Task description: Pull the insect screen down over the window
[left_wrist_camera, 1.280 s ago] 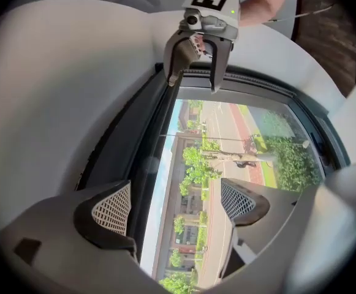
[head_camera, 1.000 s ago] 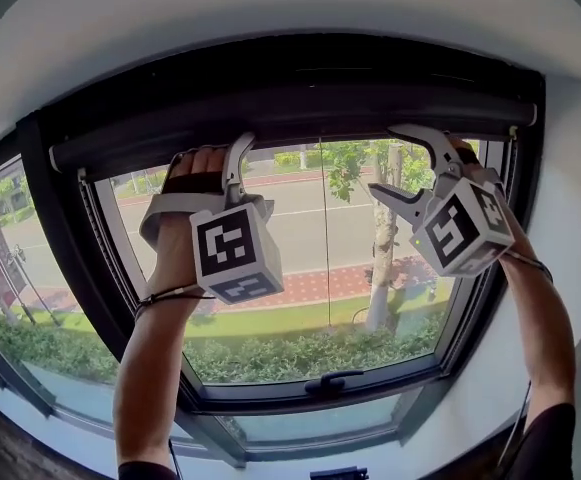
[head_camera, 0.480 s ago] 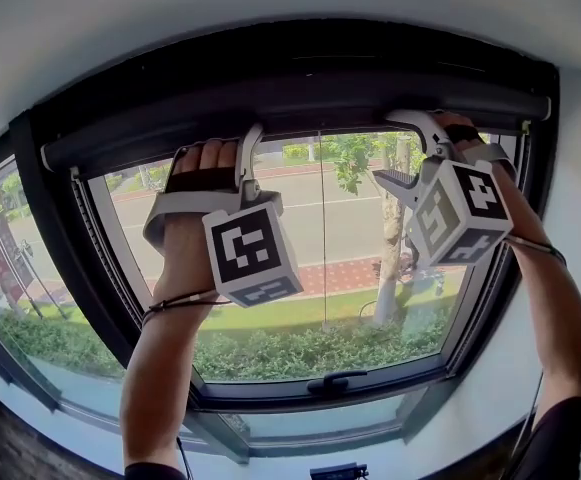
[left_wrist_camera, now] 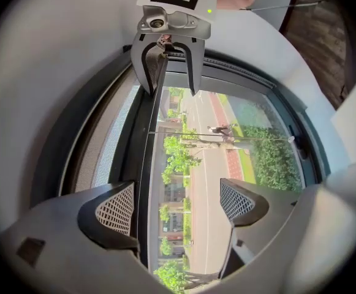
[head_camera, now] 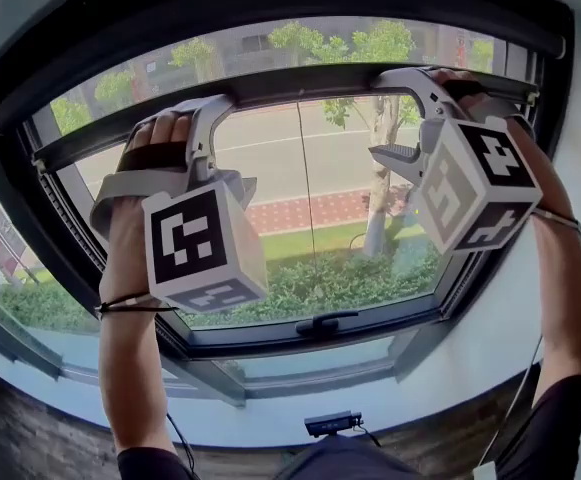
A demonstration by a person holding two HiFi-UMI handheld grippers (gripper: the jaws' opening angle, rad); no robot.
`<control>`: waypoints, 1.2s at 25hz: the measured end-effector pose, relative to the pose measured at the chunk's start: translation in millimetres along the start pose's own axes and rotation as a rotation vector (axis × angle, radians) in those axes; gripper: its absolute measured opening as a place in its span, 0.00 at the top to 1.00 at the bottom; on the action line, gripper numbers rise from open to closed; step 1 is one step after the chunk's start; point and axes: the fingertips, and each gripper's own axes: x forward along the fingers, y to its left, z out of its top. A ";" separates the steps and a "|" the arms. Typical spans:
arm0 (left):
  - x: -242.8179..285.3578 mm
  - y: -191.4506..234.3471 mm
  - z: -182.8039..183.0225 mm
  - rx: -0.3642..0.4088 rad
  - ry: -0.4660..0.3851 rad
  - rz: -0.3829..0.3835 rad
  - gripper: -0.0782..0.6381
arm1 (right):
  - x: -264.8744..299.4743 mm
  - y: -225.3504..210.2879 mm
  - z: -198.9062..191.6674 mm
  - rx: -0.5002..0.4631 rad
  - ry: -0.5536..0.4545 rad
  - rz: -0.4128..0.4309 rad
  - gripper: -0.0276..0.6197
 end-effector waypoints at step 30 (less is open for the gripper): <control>5.8 -311.2 7.4 -0.125 -0.003 -0.510 0.29 | 50.3 296.4 -8.0 0.281 -0.059 0.419 0.48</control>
